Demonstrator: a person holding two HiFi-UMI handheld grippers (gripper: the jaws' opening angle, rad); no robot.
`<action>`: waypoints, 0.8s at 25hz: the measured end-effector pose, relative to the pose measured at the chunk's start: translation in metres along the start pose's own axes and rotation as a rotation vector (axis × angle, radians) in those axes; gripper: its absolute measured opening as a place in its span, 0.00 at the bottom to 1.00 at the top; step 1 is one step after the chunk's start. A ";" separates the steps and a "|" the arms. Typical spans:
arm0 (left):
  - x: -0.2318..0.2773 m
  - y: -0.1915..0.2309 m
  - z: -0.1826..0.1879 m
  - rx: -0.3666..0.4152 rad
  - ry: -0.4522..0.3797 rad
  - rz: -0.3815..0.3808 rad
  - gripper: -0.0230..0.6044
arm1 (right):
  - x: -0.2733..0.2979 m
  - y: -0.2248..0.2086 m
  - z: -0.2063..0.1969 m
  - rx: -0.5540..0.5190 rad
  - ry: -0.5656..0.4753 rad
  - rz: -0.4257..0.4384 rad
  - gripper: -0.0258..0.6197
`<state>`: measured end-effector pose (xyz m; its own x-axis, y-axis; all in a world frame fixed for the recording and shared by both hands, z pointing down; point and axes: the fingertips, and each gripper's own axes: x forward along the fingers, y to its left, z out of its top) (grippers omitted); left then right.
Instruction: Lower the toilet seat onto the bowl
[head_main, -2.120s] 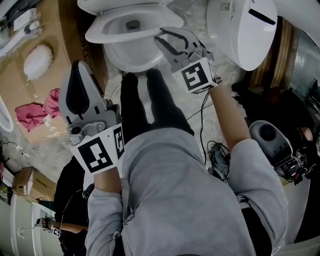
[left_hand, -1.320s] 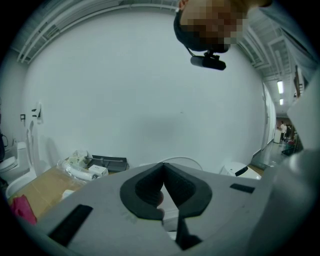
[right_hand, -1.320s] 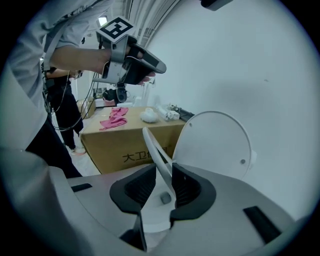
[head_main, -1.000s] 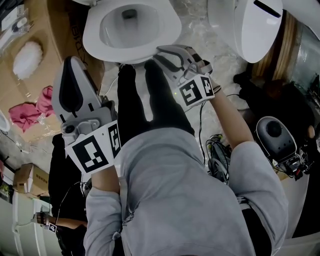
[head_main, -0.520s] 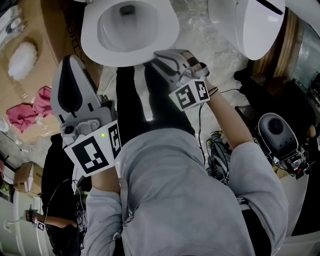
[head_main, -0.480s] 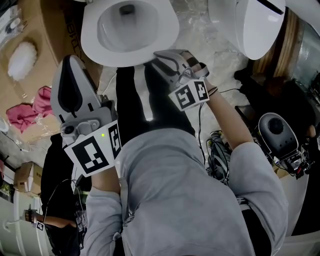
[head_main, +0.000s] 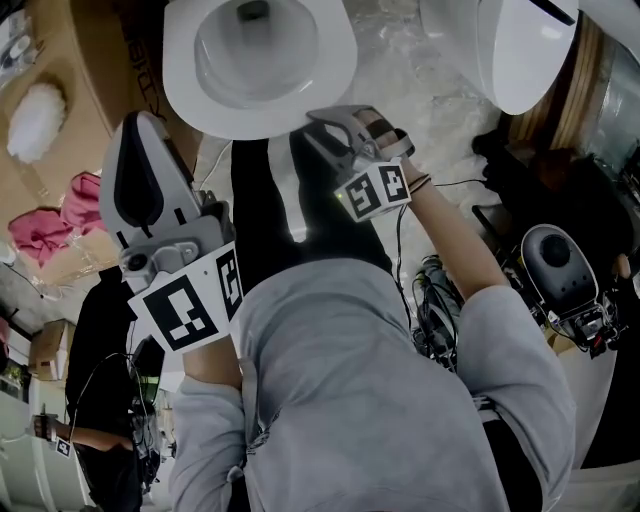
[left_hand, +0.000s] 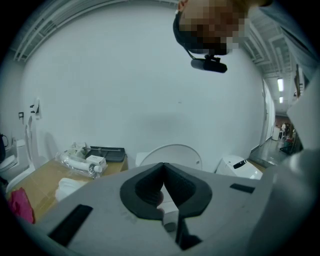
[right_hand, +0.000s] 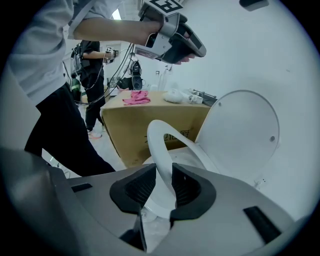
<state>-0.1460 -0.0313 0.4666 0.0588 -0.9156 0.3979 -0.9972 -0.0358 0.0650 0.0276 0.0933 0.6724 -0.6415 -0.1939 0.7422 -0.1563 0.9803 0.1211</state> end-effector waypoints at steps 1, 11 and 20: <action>0.000 0.000 -0.002 0.000 0.003 -0.001 0.04 | 0.002 0.003 -0.002 0.000 0.005 0.004 0.18; 0.008 0.006 -0.024 -0.001 0.042 -0.001 0.04 | 0.019 0.024 -0.022 0.012 0.040 0.047 0.18; 0.013 0.007 -0.036 -0.005 0.066 0.002 0.04 | 0.029 0.036 -0.037 0.027 0.069 0.084 0.18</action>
<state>-0.1508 -0.0289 0.5048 0.0602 -0.8870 0.4579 -0.9971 -0.0323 0.0684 0.0315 0.1240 0.7231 -0.6003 -0.1068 0.7926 -0.1248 0.9914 0.0391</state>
